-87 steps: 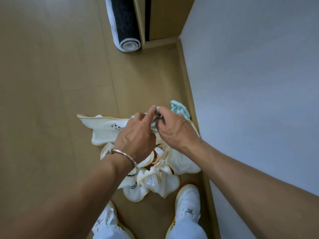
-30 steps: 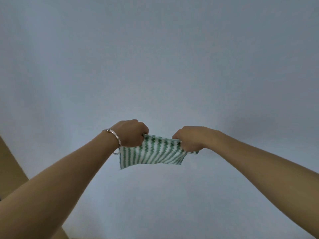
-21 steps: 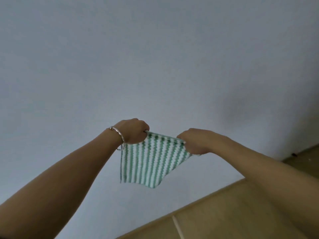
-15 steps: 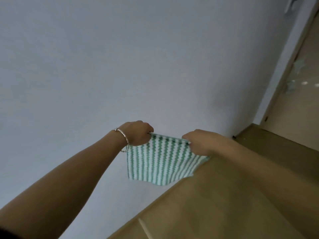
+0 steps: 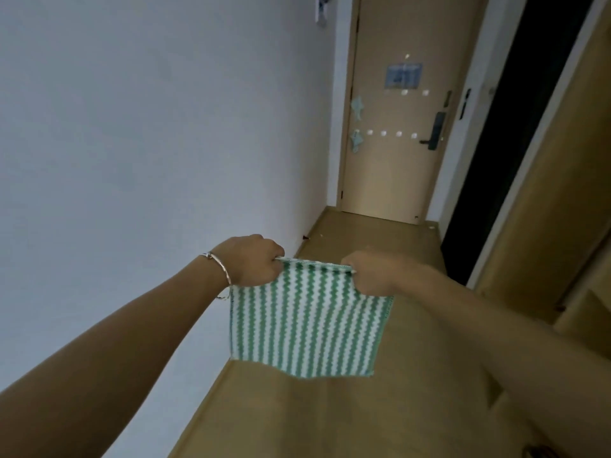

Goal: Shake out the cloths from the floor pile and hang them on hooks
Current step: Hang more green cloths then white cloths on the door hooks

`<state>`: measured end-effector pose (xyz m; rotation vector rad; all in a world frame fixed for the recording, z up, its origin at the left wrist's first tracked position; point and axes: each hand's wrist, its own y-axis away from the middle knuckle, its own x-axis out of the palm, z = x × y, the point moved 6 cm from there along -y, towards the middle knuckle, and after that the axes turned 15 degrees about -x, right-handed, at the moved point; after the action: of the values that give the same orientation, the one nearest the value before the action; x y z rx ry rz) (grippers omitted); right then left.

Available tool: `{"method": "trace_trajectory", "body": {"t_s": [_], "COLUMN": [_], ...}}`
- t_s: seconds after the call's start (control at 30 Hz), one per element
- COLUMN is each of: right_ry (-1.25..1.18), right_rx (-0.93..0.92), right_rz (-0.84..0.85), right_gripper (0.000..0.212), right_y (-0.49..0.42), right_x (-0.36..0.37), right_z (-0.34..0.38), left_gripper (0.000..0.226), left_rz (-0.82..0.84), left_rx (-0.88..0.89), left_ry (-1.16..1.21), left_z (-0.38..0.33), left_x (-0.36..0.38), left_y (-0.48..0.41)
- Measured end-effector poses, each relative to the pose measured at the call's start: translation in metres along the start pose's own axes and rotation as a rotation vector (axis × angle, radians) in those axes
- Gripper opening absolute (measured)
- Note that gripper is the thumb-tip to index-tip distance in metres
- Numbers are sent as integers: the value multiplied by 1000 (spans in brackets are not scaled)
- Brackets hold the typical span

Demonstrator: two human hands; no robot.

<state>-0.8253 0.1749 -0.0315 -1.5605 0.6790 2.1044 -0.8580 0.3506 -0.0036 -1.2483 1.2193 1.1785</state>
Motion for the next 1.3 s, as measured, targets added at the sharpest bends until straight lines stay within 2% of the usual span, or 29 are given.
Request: {"method": "trace_trajectory", "body": {"t_s": [0.07,0.17,0.3,0.4,0.47,0.53,0.67,0.8,1.0,1.17,1.3], "right_ry": [-46,-113,-188,-211,-169,-104,-120,-162,-198,-296,-339], "right_rx": [64,138,148,152,152,180,248,283,300,302,306], "right_rz": [-13,-12,-37,-63,-61,-16,-35,-57,-29,-51,-45], "right_gripper": [21,23,35,48,44,36,34,34,40,25,34], "right_y": [-2,-13,-54,-86,-100,-106,-105,-100,-106,-107,-106], "right_x": [-5,-14,-28,-33,-34,-31,-37,-37,-43,-71,-88], "right_z": [-25,-55,-90,-110,-123,-142,-190,-248,-343,-434,-494], "left_gripper": [37,47,46,55,63,59,38,40,40,51,47], "left_rz": [26,76,87,108,151,207,222,249,262,261,279], "left_rx": [54,128,181,195,214,233,316,387,383,393,360], "left_ry": [36,72,83,149,171,153,160,144,113,117,118], "left_z": [-12,-23,-14,1,4,-4,-37,-76,-134,-189,-226], "left_x": [6,19,25,34,42,50,57,72,84,77,76], "left_y": [-25,-67,-126,-170,-196,-219,-268,-311,-392,-464,-508]}}
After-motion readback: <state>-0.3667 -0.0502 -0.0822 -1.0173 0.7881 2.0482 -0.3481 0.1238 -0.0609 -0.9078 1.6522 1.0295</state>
